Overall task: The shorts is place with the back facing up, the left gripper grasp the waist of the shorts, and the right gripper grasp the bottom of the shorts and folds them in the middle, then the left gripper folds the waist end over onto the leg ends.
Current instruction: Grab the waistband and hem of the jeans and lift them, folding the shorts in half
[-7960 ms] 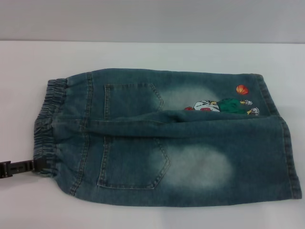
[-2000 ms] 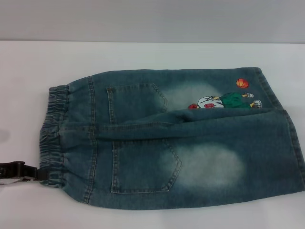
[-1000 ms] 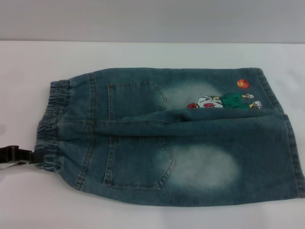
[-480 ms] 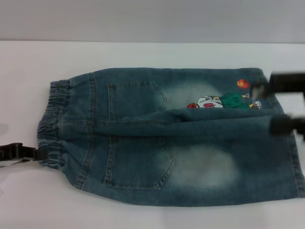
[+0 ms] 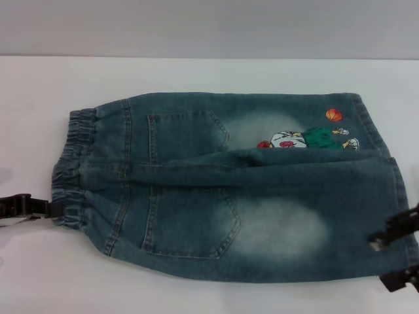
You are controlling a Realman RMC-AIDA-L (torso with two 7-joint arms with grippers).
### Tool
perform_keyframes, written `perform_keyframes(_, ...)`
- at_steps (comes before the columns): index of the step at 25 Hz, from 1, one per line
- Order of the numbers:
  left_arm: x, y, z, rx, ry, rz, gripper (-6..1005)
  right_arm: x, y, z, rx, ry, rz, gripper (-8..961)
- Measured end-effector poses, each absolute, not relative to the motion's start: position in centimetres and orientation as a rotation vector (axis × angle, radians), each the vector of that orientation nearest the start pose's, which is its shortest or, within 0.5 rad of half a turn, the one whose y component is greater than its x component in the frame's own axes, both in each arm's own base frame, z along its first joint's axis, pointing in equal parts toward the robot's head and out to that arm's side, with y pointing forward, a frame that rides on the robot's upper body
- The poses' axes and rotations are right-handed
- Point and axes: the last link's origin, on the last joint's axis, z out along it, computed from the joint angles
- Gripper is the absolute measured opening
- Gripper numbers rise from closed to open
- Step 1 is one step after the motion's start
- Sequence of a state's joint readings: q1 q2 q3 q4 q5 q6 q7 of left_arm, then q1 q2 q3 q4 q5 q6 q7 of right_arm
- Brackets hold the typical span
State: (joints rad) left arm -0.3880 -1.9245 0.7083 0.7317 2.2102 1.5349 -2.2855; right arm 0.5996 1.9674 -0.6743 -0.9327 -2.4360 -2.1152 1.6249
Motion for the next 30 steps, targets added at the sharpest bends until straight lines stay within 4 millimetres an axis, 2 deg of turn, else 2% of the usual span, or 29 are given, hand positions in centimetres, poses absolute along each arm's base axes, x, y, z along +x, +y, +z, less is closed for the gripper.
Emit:
perform_keyframes(1,-35.4,29.5,6.3,-2.179,-1.858,-0.369,42,26.8,29.3,7.4,-3.197,0.77,0.007,736)
perform_keyframes(2,-35.4,29.5,6.2,-2.179,-1.859,-0.369,42,26.8,29.3,7.4,-3.197,0.77,0.007,736)
perform_keyframes(8,-35.2,29.7,6.0,-2.187,-1.857,-0.367,42,29.5,30.2,7.0,-3.05,0.853,-0.243,736)
perform_keyframes(21,-35.0,29.8,5.6,-2.186,-1.865,-0.373,42,30.7,30.2,7.3,-3.002,0.902,-0.396,736)
perform_keyframes(30,-35.0,29.9,5.6,-2.177,-1.867,-0.374,42,31.0,30.3,7.9,-2.975,0.917,-0.425,736)
